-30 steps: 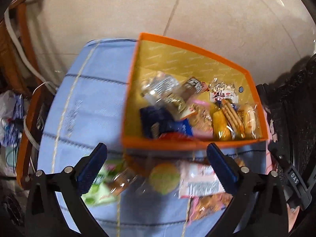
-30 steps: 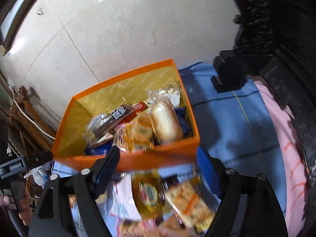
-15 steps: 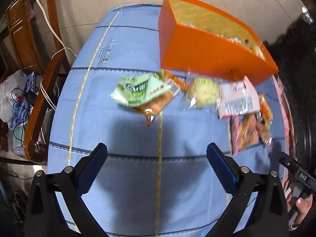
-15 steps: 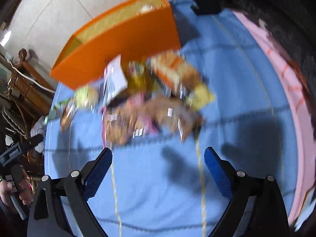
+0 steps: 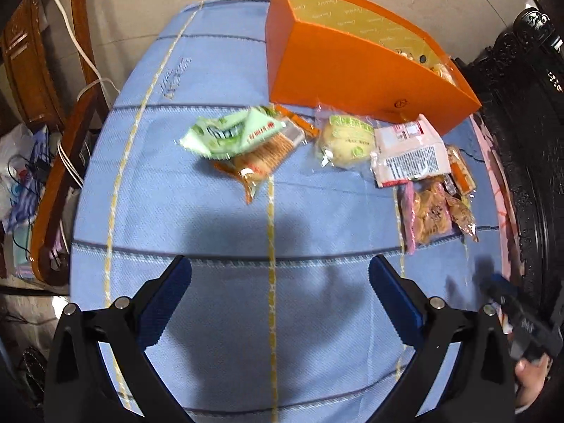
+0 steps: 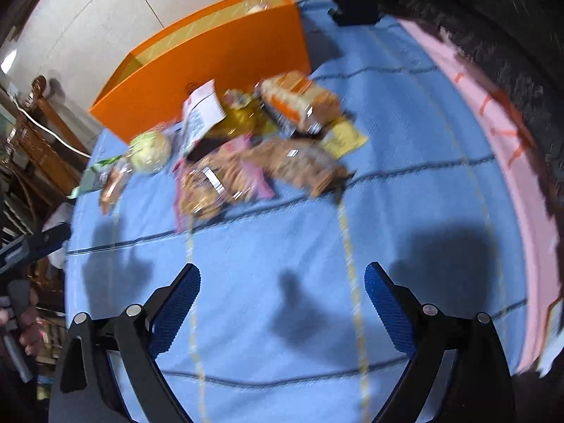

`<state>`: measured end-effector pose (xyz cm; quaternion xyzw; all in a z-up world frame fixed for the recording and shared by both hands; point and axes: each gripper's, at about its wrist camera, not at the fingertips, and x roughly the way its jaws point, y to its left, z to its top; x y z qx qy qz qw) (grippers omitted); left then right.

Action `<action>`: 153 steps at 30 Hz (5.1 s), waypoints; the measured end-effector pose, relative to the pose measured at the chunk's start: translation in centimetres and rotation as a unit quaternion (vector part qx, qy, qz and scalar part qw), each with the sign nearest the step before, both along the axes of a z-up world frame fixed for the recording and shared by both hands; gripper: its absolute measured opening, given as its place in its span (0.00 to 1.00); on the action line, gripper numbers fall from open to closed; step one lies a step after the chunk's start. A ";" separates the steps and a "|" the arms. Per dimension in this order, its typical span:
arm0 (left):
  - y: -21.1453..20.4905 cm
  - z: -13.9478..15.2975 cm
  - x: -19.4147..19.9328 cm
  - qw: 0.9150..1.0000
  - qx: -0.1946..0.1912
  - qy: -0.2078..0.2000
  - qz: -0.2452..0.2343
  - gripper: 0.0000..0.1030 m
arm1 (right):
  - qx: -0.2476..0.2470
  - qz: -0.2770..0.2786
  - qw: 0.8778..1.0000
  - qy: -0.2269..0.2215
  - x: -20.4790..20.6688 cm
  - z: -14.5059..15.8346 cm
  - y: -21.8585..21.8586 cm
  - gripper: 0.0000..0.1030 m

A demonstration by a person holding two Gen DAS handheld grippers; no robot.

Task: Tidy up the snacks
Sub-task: 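Withdraw both open tools back above the remaining snacks, then grasp the brown peanut bag with the right tool, then grasp the green snack pack with the left tool, then carry both packs over the orange box and open both tools, then withdraw both open tools back above the remaining snacks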

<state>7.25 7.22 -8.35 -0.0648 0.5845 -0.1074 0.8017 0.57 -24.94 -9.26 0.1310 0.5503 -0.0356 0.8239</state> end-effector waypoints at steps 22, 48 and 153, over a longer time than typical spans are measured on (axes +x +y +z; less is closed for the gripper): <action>-0.5 -2.7 -0.6 0.999 0.014 0.050 0.012 0.96 | -0.095 0.147 0.982 0.075 11.5 -5.8 -0.6 0.68; 0.2 -1.7 7.7 0.984 0.161 -0.070 -0.034 0.96 | 0.056 0.061 0.994 0.066 2.1 -4.8 -3.5 0.36; -1.2 -4.4 2.8 0.996 0.087 0.004 0.001 0.95 | -0.022 0.052 0.998 0.005 4.3 -2.2 0.8 0.92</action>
